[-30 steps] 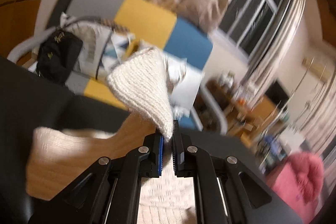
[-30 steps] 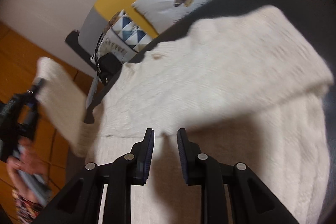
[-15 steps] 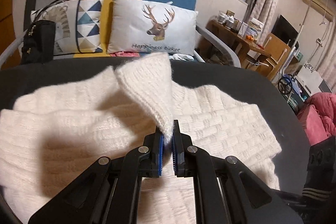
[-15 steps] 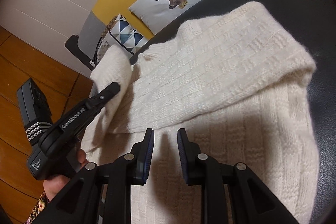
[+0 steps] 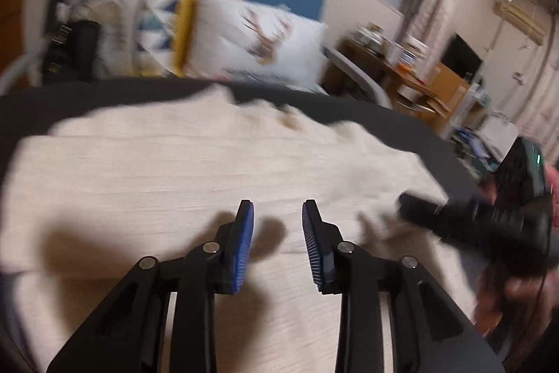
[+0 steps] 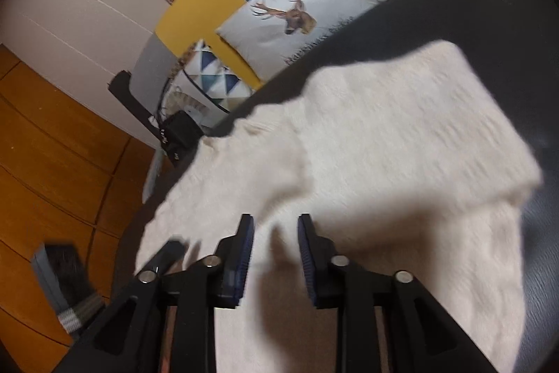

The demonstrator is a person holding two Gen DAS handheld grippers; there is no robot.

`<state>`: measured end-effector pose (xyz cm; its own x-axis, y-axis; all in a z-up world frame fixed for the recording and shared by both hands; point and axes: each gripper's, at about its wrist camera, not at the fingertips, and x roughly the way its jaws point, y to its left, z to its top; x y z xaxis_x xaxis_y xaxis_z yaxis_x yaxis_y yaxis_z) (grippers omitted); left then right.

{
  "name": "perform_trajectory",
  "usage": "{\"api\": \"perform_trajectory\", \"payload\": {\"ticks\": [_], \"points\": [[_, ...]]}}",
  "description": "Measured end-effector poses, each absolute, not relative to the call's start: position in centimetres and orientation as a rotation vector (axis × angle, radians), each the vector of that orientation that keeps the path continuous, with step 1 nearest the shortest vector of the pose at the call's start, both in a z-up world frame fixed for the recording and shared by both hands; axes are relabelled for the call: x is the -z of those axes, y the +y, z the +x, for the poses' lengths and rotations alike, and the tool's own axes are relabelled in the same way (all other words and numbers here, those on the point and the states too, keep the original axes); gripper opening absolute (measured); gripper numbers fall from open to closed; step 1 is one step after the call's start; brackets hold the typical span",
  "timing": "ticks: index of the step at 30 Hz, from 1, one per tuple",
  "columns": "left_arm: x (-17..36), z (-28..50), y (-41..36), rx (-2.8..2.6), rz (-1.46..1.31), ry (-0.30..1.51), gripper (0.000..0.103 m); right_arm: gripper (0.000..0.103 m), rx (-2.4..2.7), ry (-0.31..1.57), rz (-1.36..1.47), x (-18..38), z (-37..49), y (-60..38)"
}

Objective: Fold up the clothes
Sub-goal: 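Lift the held sleeve toward the sweater body with the left gripper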

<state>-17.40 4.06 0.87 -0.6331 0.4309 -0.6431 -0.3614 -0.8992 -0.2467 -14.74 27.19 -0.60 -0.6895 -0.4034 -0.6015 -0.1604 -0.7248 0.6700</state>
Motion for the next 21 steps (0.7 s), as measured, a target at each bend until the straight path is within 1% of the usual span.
{"api": "perform_trajectory", "payload": {"ticks": [2, 4, 6, 7, 10, 13, 14, 15, 16, 18, 21], "points": [[-0.9, -16.9, 1.9, -2.583, -0.991, -0.124, 0.033, 0.028, 2.528, -1.094, 1.21, 0.6, -16.0, 26.8], [-0.9, -16.8, -0.4, -2.671, -0.973, -0.159, 0.033, 0.029, 2.515, -1.133, 1.234, 1.0, -16.8, 26.7], [-0.5, -16.7, -2.8, -2.716, -0.972, -0.251, 0.037, 0.029, 2.51, -1.167, 1.24, 1.3, -17.5, 26.8], [-0.1, -16.6, -3.8, -2.721, -0.976, -0.313, 0.041, 0.029, 2.511, -1.188, 1.231, 1.3, -17.9, 26.9], [0.8, -16.3, -6.3, -2.707, -0.979, -0.497, 0.041, 0.029, 2.503, -1.247, 1.243, 1.7, -19.3, 27.0], [1.5, -16.6, -7.1, -2.687, -0.999, -0.571, 0.045, 0.029, 2.488, -1.297, 1.273, 2.4, -20.0, 26.7], [1.7, -16.8, -7.2, -2.68, -1.007, -0.591, 0.045, 0.029, 2.489, -1.312, 1.258, 2.5, -20.0, 26.7], [1.9, -16.9, -7.4, -2.673, -1.016, -0.61, 0.045, 0.024, 2.49, -1.314, 1.243, 2.5, -20.0, 26.6], [2.1, -17.0, -7.6, -2.666, -1.024, -0.63, 0.045, 0.012, 2.491, -1.301, 1.229, 2.4, -20.0, 26.5], [2.5, -17.3, -8.0, -2.651, -1.041, -0.669, 0.045, 0.008, 2.515, -1.247, 1.209, 1.7, -20.0, 26.2], [2.5, -16.9, -8.4, -2.646, -1.014, -0.706, 0.045, 0.007, 2.547, -1.211, 1.107, -0.4, -19.1, 26.0]]}}
